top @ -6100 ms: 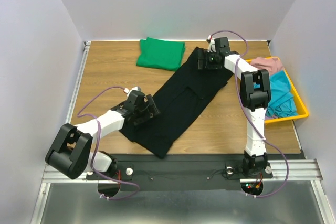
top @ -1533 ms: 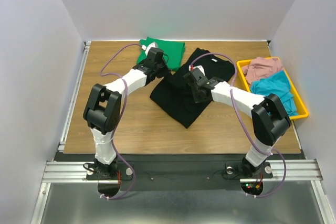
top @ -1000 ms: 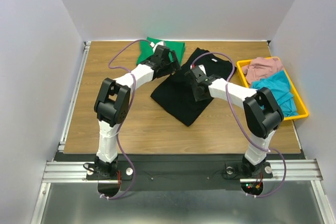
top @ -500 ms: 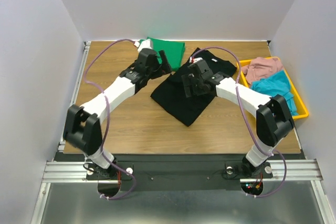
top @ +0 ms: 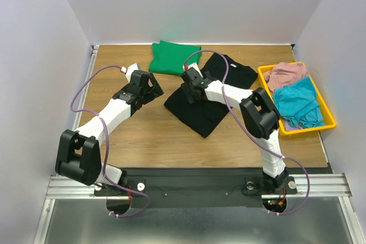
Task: Fold and stack the t-shirts
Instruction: Fold the tshirt
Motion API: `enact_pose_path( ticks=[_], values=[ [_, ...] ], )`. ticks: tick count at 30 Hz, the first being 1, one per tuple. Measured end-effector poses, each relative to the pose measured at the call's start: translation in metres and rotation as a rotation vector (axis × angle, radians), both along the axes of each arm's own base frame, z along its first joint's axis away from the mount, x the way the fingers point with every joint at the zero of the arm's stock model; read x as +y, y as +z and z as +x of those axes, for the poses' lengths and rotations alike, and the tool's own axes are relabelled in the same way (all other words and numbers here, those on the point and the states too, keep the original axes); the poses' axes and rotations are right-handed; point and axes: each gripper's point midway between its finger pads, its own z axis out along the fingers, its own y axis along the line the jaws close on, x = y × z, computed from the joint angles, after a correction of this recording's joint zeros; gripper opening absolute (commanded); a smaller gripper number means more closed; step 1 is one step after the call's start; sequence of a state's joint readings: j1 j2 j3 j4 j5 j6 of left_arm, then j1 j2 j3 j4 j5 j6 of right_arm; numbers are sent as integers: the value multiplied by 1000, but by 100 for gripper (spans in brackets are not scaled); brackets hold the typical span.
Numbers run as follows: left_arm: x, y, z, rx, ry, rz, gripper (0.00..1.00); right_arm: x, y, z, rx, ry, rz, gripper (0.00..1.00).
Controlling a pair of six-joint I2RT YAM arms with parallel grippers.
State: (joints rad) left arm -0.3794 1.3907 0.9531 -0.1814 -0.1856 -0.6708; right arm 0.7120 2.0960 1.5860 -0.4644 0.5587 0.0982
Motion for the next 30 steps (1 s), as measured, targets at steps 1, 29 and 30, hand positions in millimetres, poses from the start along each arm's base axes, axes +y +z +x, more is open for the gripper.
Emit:
enact_pose_path(
  ticks=[1, 29, 30],
  values=[
    [2, 0, 0, -2, 4, -2, 98, -4, -5, 9, -6, -27, -7, 100],
    [-27, -51, 8, 113, -116, -93, 98, -62, 67, 3, 15, -147, 421, 100],
    [-29, -52, 8, 118, -125, -99, 98, -62, 72, -6, 10, -135, 431, 100]
  ],
)
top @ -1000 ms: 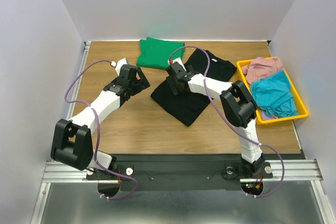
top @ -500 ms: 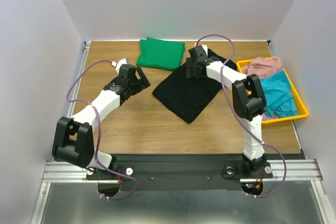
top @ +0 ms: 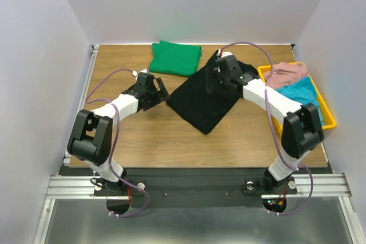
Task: Fold and stack the t-shirts
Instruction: Fold the tshirt
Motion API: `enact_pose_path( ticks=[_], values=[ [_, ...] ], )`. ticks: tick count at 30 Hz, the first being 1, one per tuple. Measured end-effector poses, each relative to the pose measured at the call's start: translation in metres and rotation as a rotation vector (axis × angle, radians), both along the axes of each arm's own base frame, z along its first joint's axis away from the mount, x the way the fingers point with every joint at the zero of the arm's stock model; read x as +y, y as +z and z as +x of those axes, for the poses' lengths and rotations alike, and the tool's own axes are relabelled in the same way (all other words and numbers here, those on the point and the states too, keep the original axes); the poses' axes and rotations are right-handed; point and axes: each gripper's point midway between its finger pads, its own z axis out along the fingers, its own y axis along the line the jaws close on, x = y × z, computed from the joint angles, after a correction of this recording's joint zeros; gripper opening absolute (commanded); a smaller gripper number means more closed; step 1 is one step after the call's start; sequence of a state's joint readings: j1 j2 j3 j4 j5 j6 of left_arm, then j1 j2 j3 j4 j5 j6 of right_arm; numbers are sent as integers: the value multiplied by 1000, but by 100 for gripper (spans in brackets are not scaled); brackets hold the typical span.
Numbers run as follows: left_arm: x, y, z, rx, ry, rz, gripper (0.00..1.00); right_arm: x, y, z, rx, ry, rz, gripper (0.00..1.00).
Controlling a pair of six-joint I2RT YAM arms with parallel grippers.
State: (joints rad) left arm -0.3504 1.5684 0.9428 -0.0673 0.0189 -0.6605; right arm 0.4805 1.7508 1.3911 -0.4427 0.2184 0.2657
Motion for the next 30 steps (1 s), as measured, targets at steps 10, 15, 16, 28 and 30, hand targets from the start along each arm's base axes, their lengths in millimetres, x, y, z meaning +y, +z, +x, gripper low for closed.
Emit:
enact_pose_path(
  ticks=[10, 15, 16, 28, 30],
  values=[
    [-38, -36, -2, 81, -110, -32, 80, 81, -43, -141, 122, 369, -34, 100],
    [-49, -38, 9, 70, -125, -48, 70, 97, -60, -172, 175, 463, -54, 98],
    [-51, -38, 12, 68, -127, -53, 69, 98, -63, -173, 180, 466, -56, 97],
    [-60, -50, 24, 71, -139, -71, 0, 82, -105, -172, 243, 428, -179, 61],
    [-62, -50, 26, 68, -142, -75, 0, 80, -113, -171, 251, 418, -200, 53]
  ],
)
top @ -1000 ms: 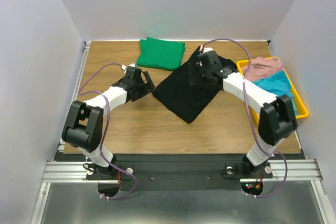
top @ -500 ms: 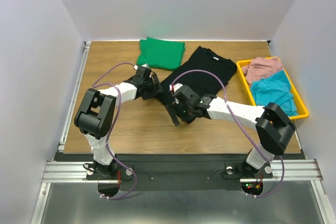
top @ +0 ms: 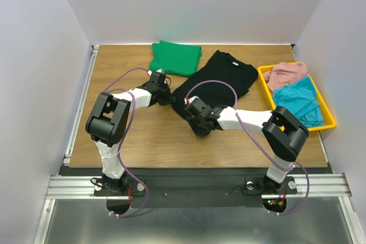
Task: Fold and stack the t-shirts
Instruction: Fold the tshirt
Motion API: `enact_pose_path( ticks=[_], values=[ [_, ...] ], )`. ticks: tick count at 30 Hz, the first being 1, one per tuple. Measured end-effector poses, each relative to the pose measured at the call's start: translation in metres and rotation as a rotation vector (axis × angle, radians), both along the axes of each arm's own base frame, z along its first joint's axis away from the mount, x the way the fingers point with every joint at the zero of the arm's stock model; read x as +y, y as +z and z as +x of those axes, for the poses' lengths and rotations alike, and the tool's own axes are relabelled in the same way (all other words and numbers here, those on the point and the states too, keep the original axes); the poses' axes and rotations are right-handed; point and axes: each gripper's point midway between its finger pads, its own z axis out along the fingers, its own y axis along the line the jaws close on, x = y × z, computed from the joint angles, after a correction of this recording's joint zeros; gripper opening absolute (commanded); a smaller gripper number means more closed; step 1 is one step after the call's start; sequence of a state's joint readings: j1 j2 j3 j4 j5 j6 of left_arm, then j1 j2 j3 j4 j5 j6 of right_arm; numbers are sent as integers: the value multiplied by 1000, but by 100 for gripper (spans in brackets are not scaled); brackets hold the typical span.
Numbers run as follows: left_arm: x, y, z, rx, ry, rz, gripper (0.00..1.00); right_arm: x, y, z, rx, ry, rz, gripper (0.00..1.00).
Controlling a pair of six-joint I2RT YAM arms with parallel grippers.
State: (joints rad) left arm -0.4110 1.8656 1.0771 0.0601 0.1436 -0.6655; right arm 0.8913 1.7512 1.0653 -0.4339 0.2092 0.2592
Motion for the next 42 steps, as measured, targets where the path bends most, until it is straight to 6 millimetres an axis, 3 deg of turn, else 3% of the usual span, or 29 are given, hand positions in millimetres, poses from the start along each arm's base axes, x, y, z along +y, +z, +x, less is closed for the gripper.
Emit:
enact_pose_path(
  ticks=[2, 3, 5, 6, 7, 9, 13, 19, 22, 25, 29, 34, 42],
  values=[
    [0, 0, 0, 0, 0, 0, 0, 0, 0, 1, -5, -3, -4, 43],
    [0, 0, 0, -1, 0, 1, 0, -1, 0, 1, -5, -7, -4, 27],
    [1, 0, 0, -4, 3, 2, 0, -2, -1, 1, -7, -7, -8, 17],
    [2, 0, 0, -9, 8, 5, 0, -4, -1, 1, -10, -7, -12, 5],
    [4, 0, -2, -9, 10, 8, 0, -6, 0, 0, -11, -9, -3, 1],
    [8, 0, -9, -10, 19, 13, 0, -6, 1, -7, 6, 1, 21, 1],
    [27, 0, -49, 16, 47, 26, 0, 0, 1, -36, 53, 64, 54, 0],
    [69, 1, -111, 45, 157, 69, 0, 39, 2, -102, 123, 242, 98, 1],
    [89, 13, -137, 44, 226, 81, 0, 61, 9, -134, 152, 323, 133, 1],
    [107, 37, -149, -3, 309, 79, 0, 85, 25, -153, 154, 376, 185, 1],
    [126, 69, -156, -98, 401, 60, 0, 106, 45, -163, 151, 399, 255, 0],
    [138, 84, -164, -139, 453, 49, 0, 108, 65, -163, 139, 374, 311, 1],
    [127, 106, -147, -146, 441, 37, 0, 94, 111, -147, 38, 277, 408, 0]
  ],
)
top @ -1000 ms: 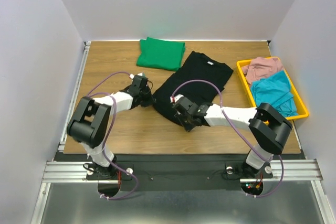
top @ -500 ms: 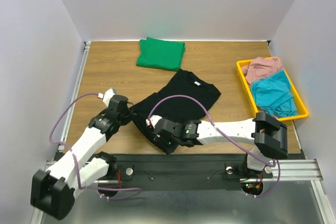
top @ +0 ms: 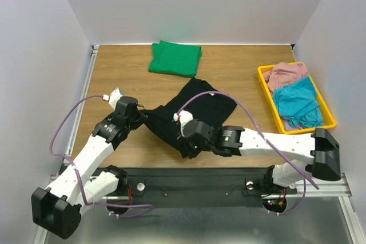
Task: Fold and stack the t-shirts
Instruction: Fold the tshirt
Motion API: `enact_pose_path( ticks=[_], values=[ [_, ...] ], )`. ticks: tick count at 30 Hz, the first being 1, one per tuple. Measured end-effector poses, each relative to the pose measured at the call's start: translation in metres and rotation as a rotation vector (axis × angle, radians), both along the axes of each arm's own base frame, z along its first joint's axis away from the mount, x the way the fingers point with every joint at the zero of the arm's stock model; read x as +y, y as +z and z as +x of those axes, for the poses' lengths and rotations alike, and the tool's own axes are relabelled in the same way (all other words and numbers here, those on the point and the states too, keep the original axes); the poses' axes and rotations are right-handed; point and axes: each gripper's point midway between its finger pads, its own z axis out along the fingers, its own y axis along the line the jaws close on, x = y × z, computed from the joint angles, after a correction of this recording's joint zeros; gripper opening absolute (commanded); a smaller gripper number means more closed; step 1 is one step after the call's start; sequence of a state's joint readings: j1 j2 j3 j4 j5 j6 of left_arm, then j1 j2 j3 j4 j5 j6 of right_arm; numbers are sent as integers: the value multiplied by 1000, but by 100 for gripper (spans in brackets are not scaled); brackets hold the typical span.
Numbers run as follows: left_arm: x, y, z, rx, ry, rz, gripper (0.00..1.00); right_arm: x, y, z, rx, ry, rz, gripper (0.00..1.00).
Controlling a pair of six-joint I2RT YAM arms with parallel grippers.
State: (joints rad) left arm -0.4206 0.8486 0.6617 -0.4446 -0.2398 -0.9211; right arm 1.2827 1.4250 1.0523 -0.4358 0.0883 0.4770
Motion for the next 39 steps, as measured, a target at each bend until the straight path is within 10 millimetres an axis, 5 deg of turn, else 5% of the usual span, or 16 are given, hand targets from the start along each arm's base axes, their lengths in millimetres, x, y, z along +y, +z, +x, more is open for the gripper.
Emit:
enact_pose_path(
  ticks=[10, 17, 34, 39],
  values=[
    [-44, 53, 45, -110, -96, -50, 0, -48, 41, 57, -65, -232, 55, 0],
    [-79, 79, 84, -162, -151, -62, 0, -84, 49, 96, -103, -380, 39, 0],
    [-161, 86, 173, -177, -277, -43, 0, -179, 55, 193, -136, -731, -18, 1],
    [-189, 72, 203, -167, -314, -32, 0, -203, 34, 217, -93, -811, -73, 0]
  ],
)
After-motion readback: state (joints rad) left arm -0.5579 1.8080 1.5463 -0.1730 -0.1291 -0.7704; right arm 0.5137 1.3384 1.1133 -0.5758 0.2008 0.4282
